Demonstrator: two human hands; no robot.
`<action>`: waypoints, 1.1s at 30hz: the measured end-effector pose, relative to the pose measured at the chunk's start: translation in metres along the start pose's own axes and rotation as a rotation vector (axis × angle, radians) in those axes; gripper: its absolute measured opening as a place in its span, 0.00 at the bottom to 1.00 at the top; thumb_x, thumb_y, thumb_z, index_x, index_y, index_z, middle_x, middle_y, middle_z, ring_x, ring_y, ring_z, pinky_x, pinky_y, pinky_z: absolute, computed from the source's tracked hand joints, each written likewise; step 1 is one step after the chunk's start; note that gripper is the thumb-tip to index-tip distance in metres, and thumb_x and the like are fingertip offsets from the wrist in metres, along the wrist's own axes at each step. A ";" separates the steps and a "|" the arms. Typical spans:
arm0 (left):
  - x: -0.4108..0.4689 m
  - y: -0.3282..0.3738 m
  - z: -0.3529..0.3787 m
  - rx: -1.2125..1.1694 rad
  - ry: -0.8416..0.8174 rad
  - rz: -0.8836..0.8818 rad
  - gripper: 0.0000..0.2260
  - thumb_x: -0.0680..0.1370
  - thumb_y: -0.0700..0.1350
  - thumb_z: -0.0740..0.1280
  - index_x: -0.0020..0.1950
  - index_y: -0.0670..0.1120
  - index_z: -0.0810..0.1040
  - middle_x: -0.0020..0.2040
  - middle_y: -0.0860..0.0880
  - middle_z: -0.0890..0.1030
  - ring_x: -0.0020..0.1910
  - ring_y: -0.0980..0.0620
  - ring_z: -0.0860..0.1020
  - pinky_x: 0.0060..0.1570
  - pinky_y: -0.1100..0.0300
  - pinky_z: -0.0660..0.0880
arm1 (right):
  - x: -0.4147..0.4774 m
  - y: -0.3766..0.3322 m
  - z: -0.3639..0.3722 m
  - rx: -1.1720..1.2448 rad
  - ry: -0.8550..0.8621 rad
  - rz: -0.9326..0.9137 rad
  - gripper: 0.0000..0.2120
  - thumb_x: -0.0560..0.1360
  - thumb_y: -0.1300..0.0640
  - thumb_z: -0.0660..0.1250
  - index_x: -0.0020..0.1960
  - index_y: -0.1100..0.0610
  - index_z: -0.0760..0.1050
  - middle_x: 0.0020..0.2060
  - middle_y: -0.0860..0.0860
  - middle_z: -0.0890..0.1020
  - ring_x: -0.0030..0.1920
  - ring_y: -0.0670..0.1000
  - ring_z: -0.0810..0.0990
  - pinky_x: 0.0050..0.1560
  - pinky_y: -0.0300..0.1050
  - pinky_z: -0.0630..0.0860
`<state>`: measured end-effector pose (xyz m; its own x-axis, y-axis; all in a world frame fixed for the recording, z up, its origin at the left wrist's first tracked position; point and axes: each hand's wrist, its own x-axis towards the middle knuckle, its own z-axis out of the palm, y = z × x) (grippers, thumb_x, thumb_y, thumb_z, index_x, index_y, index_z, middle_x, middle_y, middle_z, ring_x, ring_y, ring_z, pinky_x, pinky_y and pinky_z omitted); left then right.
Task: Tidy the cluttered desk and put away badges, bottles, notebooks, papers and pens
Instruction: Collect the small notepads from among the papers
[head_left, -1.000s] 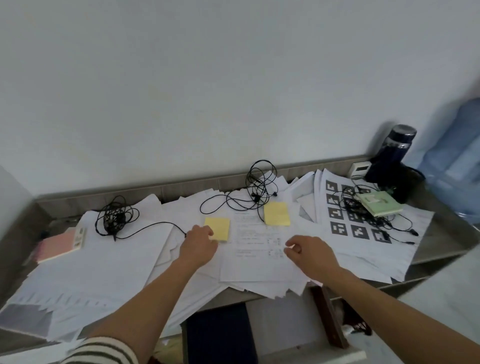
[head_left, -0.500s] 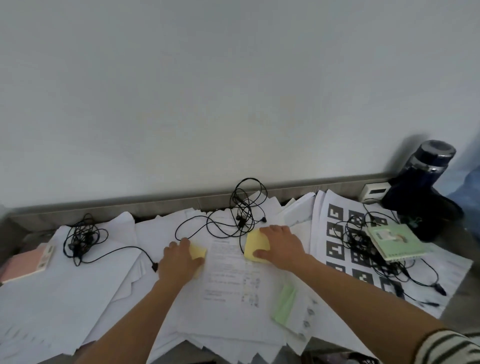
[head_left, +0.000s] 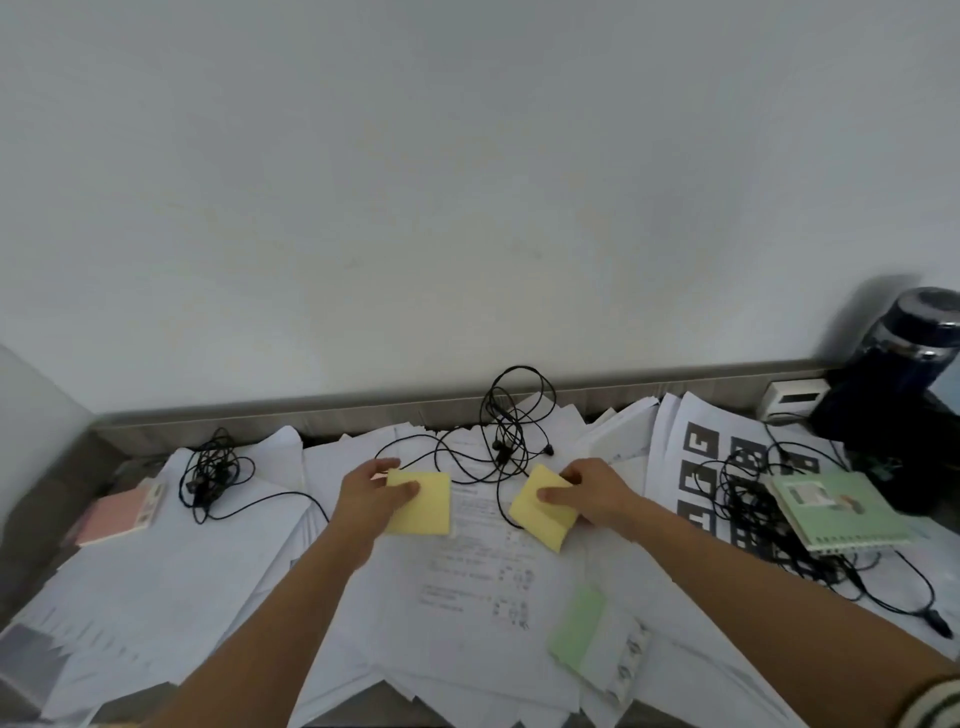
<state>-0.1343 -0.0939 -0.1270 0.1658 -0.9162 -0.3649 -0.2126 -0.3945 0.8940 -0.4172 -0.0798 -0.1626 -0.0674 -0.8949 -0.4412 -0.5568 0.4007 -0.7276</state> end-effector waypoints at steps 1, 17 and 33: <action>-0.004 0.002 0.000 -0.079 -0.029 -0.039 0.15 0.72 0.35 0.73 0.58 0.44 0.77 0.52 0.43 0.79 0.48 0.43 0.78 0.47 0.51 0.75 | -0.004 -0.001 -0.001 0.078 -0.021 0.005 0.15 0.72 0.50 0.75 0.52 0.57 0.76 0.42 0.52 0.77 0.39 0.49 0.77 0.33 0.41 0.73; -0.047 -0.073 0.021 -0.324 -0.239 -0.305 0.13 0.79 0.32 0.60 0.63 0.39 0.73 0.56 0.39 0.76 0.49 0.42 0.76 0.41 0.51 0.77 | -0.076 0.017 -0.004 0.674 -0.226 0.149 0.25 0.73 0.68 0.66 0.68 0.53 0.72 0.49 0.58 0.78 0.42 0.54 0.77 0.40 0.46 0.79; -0.047 -0.081 0.018 -0.389 -0.239 -0.307 0.12 0.79 0.33 0.62 0.62 0.39 0.75 0.59 0.38 0.77 0.51 0.43 0.77 0.42 0.51 0.77 | -0.079 0.023 0.025 0.282 -0.011 0.056 0.34 0.73 0.66 0.71 0.75 0.52 0.64 0.61 0.54 0.71 0.35 0.50 0.75 0.35 0.39 0.76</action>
<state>-0.1420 -0.0207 -0.1868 -0.0691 -0.7715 -0.6324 0.1906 -0.6325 0.7508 -0.4045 0.0054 -0.1575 -0.0817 -0.8684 -0.4891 -0.2998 0.4894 -0.8189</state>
